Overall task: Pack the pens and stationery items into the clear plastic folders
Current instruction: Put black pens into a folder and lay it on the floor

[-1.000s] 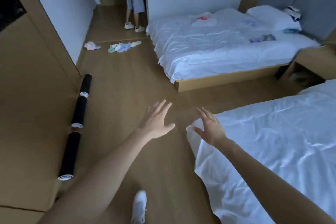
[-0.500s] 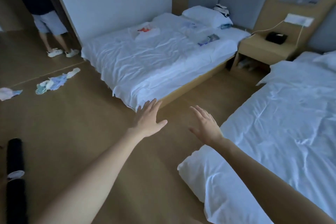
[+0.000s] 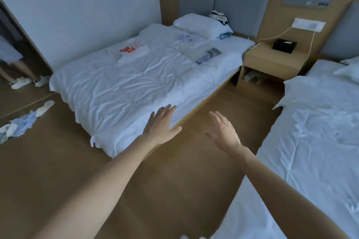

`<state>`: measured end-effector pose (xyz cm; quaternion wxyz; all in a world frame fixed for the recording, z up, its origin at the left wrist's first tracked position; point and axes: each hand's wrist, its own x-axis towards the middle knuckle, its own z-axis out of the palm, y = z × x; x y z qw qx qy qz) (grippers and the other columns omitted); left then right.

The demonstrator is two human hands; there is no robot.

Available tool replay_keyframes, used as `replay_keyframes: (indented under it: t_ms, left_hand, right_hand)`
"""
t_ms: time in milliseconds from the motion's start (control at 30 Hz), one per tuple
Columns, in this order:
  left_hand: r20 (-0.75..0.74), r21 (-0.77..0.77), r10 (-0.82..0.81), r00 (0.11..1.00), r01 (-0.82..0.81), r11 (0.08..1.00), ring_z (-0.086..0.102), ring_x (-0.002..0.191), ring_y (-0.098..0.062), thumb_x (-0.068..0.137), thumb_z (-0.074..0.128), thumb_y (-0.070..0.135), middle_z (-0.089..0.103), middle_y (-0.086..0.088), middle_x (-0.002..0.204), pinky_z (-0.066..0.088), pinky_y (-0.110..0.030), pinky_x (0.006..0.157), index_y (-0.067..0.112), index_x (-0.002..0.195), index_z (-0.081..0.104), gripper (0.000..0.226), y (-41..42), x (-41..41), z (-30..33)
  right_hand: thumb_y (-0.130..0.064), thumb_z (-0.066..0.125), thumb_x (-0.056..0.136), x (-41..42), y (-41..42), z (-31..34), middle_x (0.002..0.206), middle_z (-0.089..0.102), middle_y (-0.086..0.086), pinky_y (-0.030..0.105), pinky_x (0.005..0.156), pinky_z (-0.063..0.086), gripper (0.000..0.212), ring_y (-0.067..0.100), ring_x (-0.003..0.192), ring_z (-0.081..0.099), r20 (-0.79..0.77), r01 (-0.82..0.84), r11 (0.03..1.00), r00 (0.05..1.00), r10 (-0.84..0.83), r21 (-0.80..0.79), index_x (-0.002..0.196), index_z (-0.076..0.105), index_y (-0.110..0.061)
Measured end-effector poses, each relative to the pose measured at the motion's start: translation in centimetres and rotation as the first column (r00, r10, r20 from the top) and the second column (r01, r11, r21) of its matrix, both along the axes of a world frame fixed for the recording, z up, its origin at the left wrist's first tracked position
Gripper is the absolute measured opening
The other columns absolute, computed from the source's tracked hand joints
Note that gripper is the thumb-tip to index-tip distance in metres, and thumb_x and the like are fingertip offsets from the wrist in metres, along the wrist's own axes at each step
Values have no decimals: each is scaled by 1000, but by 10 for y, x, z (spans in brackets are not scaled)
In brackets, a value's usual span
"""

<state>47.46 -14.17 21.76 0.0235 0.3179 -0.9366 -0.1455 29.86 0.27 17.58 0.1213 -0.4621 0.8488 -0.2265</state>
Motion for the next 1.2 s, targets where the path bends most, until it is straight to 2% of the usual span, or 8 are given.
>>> replay_keyframes:
  t_ms: [100, 233, 400, 633, 867, 1033, 1200]
  left_hand:
    - [-35, -10, -31, 999, 30, 999, 9, 145, -15, 96, 46, 44, 9, 1, 159, 5, -40, 118, 20, 152, 11, 70, -43, -50, -1]
    - [1, 37, -96, 995, 95, 995, 8, 145, -14, 95, 46, 44, 10, 1, 159, 6, -40, 118, 20, 152, 11, 71, -94, -113, -23]
    - [-21, 0, -179, 984, 179, 984, 11, 145, -16, 95, 47, 45, 12, -1, 159, 9, -42, 117, 19, 151, 11, 72, -184, -199, -40]
    - [-39, 13, -271, 962, 272, 962, 11, 145, -18, 95, 47, 43, 12, -2, 159, 10, -44, 118, 18, 151, 11, 71, -302, -320, -33]
    - [-21, 80, -358, 933, 359, 930, 9, 146, -18, 95, 48, 43, 10, -1, 159, 7, -42, 118, 19, 151, 10, 72, -354, -451, -55]
    - [-7, 55, -359, 933, 359, 932, 12, 145, -18, 95, 48, 43, 12, -1, 159, 10, -43, 118, 18, 151, 12, 71, -396, -555, -80]
    - [8, 57, -240, 971, 239, 969, 16, 144, -20, 94, 50, 44, 16, -3, 157, 13, -44, 116, 17, 151, 13, 73, -456, -645, -79]
  right_hand:
    - [-32, 59, 92, -41, -34, 2, 158, 16, 4, 35, 118, 9, 74, 19, 146, 14, 17, 41, 999, 999, -41, -16, 152, 18, -20]
    - [-32, 60, 91, -91, -76, -14, 158, 15, 4, 33, 117, 8, 75, 18, 145, 14, 42, 85, 996, 995, -87, 37, 152, 16, -21]
    - [-33, 60, 91, -160, -149, -28, 159, 14, 4, 34, 118, 10, 76, 19, 145, 14, 40, 168, 984, 985, -170, 61, 152, 15, -22]
    - [-32, 59, 93, -257, -255, -10, 159, 13, 3, 34, 119, 8, 75, 18, 146, 11, 19, 254, 966, 967, -255, 42, 152, 14, -23]
    - [-33, 58, 93, -363, -304, -26, 159, 12, 3, 34, 120, 8, 75, 18, 147, 10, 40, 318, 944, 946, -322, 93, 152, 13, -24]
    - [-33, 58, 93, -477, -340, -44, 159, 11, 3, 35, 119, 11, 74, 19, 147, 11, 56, 330, 936, 939, -339, 122, 152, 13, -24]
    - [-34, 57, 94, -589, -388, -41, 159, 11, 3, 36, 119, 13, 74, 20, 147, 11, 68, 266, 950, 958, -280, 161, 152, 12, -24]
